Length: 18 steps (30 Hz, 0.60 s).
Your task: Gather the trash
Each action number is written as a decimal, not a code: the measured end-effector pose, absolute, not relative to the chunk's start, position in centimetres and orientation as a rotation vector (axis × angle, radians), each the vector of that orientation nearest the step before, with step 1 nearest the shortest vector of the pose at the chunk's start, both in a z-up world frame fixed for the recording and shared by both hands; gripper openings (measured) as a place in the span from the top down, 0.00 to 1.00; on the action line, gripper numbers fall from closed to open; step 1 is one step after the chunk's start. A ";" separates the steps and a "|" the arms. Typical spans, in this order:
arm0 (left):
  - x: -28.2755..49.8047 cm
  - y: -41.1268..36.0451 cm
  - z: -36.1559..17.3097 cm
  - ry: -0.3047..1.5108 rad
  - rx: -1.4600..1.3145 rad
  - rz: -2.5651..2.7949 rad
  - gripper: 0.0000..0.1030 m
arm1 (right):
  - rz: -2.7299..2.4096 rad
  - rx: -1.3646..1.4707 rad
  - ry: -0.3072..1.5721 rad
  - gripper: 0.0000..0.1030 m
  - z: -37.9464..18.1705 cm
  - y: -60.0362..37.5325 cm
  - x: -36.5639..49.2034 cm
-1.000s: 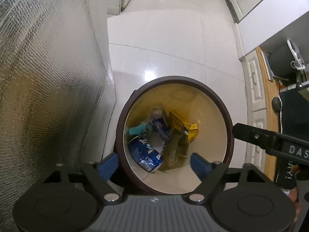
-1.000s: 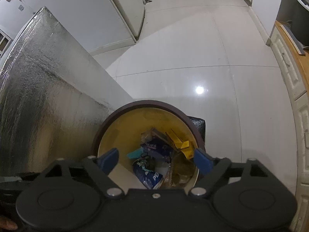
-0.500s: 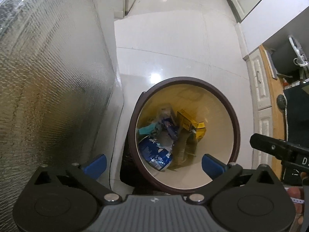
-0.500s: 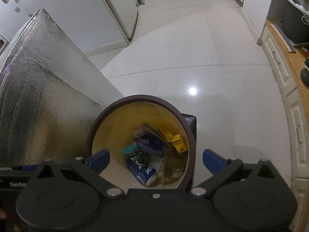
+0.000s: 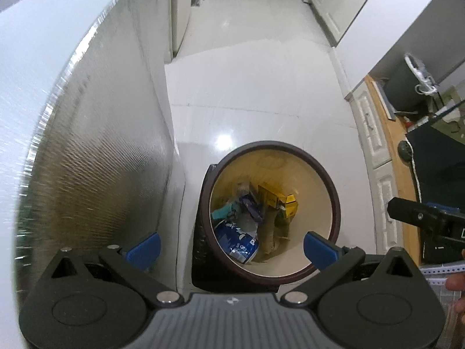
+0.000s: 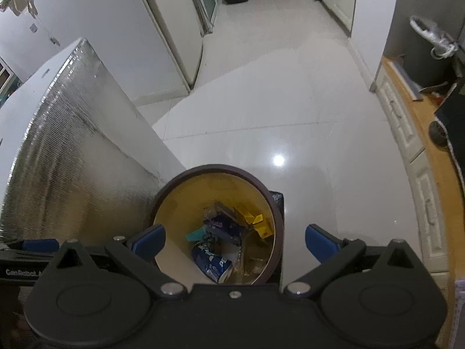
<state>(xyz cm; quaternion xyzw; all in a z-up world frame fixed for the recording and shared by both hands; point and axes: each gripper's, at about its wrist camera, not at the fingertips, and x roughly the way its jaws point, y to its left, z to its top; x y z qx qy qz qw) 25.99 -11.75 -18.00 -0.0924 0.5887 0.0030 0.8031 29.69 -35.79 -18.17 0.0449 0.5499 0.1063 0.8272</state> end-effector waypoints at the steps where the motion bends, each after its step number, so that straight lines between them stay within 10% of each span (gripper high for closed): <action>1: 25.7 -11.7 -17.4 1.253 -0.189 0.004 0.00 | 0.224 0.094 1.158 0.00 -17.5 -35.8 29.3; 18: 18.5 -9.4 -8.3 1.063 -0.119 -0.066 0.00 | 0.210 0.064 0.970 0.00 -8.2 -33.4 20.3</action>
